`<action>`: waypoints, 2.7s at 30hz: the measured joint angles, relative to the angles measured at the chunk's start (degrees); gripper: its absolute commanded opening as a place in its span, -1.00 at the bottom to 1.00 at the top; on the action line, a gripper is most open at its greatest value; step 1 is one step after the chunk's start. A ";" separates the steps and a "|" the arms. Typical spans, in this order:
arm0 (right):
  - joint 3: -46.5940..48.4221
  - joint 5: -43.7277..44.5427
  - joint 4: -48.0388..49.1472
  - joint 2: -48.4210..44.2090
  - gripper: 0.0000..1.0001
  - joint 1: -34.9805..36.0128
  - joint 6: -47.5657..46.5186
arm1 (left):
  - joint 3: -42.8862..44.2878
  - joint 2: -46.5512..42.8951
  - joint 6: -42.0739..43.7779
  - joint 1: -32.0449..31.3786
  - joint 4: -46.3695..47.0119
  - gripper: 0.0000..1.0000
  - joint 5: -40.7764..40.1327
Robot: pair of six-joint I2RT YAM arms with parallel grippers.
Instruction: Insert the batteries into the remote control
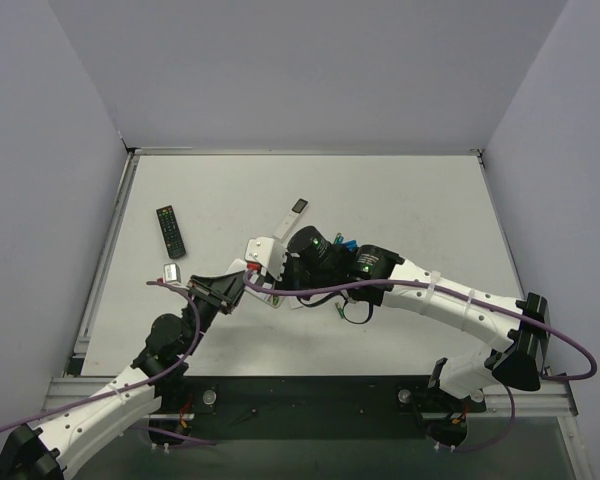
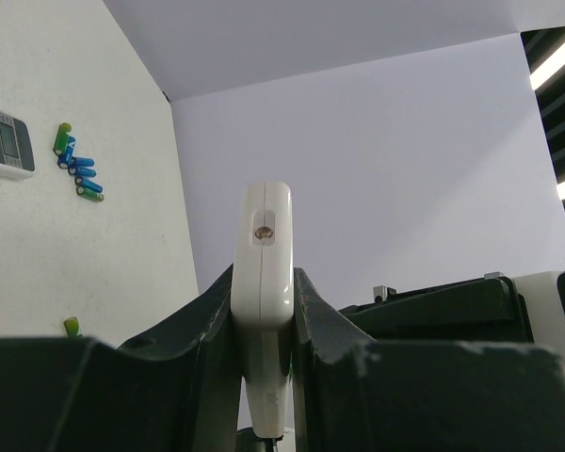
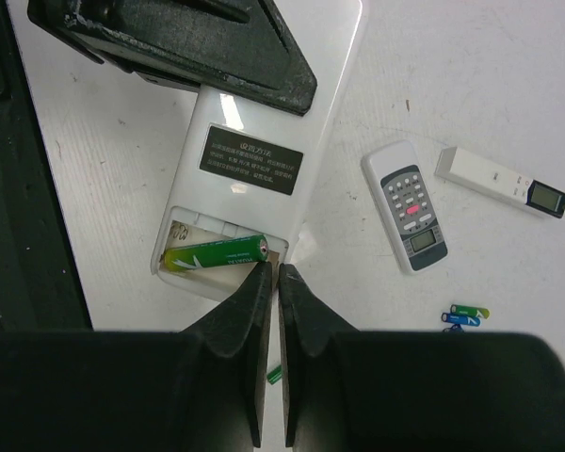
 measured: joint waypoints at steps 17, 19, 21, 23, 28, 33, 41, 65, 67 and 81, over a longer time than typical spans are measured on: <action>0.33 7.06 0.94 -0.59 -0.42 0.74 10.23 | -0.02 -3.26 -3.45 -0.26 -2.86 -1.00 -1.36; 0.33 7.76 0.57 -1.20 -0.41 0.74 11.23 | -0.02 -3.02 -3.91 -0.26 -2.78 -1.00 -1.51; 0.33 8.39 0.15 -2.12 -0.39 0.66 12.04 | -0.02 -2.80 -4.28 -0.26 -2.56 -1.00 -1.53; 0.33 8.79 -0.09 -3.15 -0.34 0.59 12.68 | -0.02 -2.69 -4.31 -0.26 -2.51 -1.00 -1.53; 1.57 8.87 -0.48 -4.15 -0.34 0.31 16.85 | -0.02 -2.54 -4.33 -0.26 -2.49 -1.00 -1.53; 3.93 8.81 -0.72 -3.41 -0.43 0.31 23.63 | 0.00 -2.47 -4.31 -0.26 -2.49 -1.00 -1.53; 7.41 7.74 -0.74 1.05 -0.56 0.31 34.14 | -0.02 -2.49 -4.31 -0.26 -2.49 -1.00 -1.53; 9.55 6.34 -4.50 5.66 -0.55 0.02 42.23 | -0.02 -2.54 -4.24 -0.26 -2.95 -1.00 -1.53; 9.55 6.67 -4.79 5.66 -0.55 0.02 42.23 | -0.02 -2.54 -4.24 -0.26 -2.97 -1.00 -1.60; 9.55 7.45 -5.46 5.62 -0.70 -0.13 41.94 | -0.02 -2.54 -4.24 -0.26 -2.99 -1.00 -1.75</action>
